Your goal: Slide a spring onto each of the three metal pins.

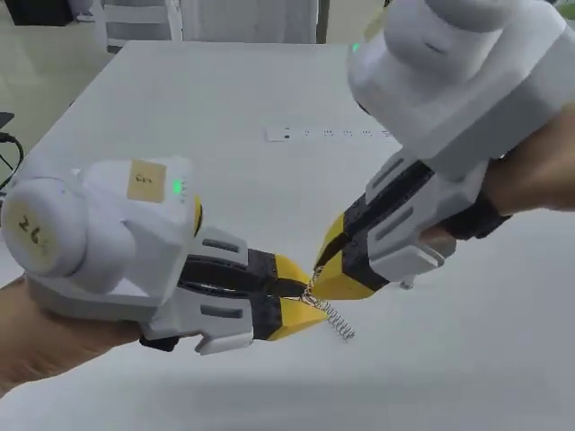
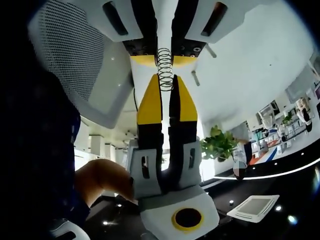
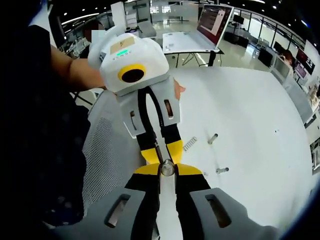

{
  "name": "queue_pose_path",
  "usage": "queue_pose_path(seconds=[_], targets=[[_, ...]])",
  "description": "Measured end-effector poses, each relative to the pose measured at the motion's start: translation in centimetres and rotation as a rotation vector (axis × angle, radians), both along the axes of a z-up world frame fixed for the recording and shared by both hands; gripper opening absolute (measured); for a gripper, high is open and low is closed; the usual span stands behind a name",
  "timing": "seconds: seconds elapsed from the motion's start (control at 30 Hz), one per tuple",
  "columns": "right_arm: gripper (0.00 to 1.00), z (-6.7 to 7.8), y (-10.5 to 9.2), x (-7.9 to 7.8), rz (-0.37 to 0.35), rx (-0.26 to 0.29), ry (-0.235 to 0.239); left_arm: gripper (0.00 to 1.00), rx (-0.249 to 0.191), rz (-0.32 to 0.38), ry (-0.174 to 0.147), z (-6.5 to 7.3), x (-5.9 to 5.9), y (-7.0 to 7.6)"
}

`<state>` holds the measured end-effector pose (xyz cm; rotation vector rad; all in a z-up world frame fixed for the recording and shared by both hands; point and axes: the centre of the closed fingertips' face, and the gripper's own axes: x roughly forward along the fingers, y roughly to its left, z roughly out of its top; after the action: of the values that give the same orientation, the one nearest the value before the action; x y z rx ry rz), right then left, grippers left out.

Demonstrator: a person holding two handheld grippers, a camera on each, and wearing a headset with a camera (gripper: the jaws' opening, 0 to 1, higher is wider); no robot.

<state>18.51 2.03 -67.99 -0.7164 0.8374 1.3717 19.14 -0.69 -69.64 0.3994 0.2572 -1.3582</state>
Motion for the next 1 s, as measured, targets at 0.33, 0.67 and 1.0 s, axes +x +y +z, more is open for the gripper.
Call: queue_pose_path(seconds=[0.33,0.67,1.0], targets=[[0.08,0.0,-0.1,0.4,0.013,-0.019,0.008,0.01,-0.005,0.016,0.010,0.1,0.3,0.1],[0.08,-0.9,-0.2,1.4,0.028,-0.050,0.004,0.01,-0.035,0.026,0.038,0.2,0.5,-0.1],[0.08,-0.8,-0.1,1.5,0.020,-0.042,0.020,0.01,-0.049,0.033,0.039,0.5,0.5,-0.1]])
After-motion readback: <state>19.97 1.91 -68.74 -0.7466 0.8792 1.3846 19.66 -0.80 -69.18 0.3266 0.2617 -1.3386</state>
